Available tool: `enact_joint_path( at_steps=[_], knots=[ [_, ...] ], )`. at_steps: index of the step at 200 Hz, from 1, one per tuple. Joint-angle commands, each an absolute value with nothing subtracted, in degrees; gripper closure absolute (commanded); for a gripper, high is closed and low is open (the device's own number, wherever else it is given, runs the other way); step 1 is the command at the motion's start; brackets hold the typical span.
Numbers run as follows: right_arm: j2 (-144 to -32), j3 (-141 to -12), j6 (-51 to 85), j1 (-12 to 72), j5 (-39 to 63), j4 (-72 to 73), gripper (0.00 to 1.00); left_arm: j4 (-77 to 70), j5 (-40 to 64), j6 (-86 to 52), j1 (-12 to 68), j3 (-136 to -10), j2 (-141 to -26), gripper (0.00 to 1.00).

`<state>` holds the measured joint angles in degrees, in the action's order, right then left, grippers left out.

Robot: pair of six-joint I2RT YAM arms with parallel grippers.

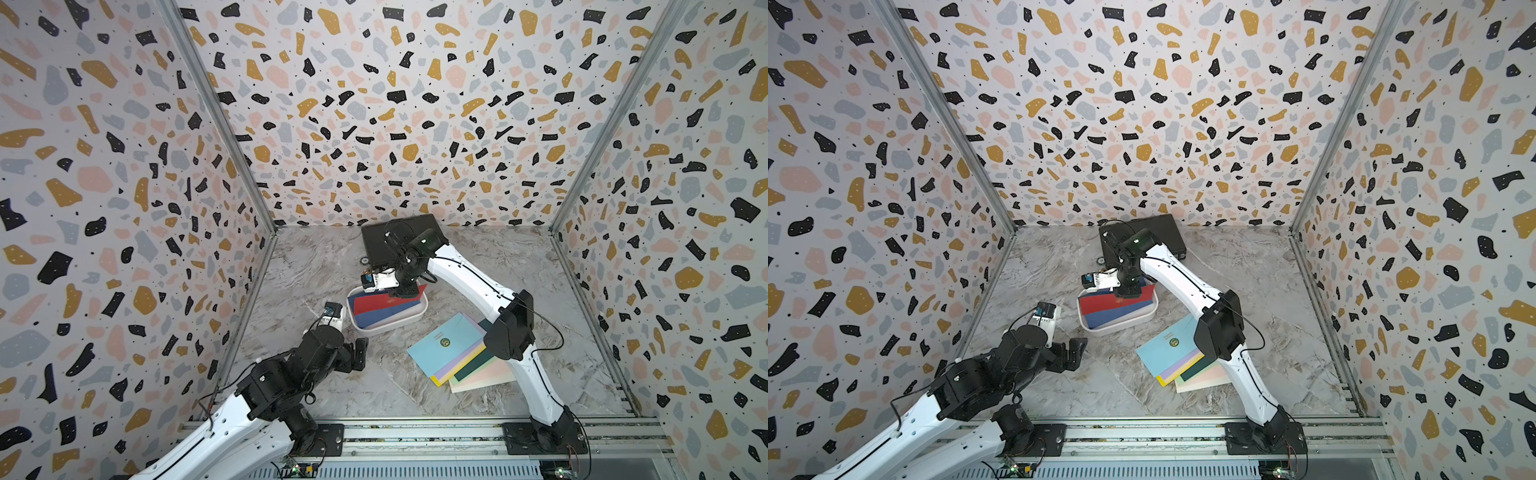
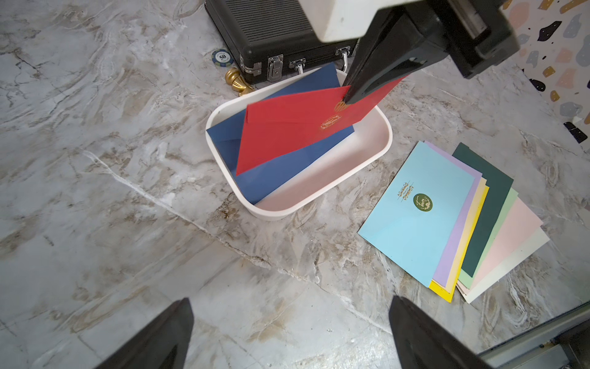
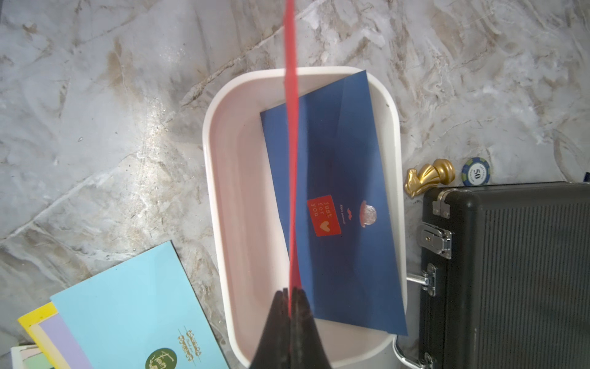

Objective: Put the sealed envelopes into the storage box
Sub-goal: Place the envelope in the storage box.

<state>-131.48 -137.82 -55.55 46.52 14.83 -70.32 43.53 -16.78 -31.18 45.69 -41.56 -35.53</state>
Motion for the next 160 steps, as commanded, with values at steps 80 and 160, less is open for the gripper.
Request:
enact_joint_path(
  at_steps=[80,160],
  knots=[
    [-132.0,-137.0,-56.9,47.7,15.2,-72.8,1.0,42.8,-17.3,-31.6,45.4,-41.4,-35.6,0.01],
    [-135.2,-137.1,-57.1,49.2,11.6,-68.3,0.85,42.8,-17.1,-31.4,45.4,-41.4,-36.7,0.01]
  ],
)
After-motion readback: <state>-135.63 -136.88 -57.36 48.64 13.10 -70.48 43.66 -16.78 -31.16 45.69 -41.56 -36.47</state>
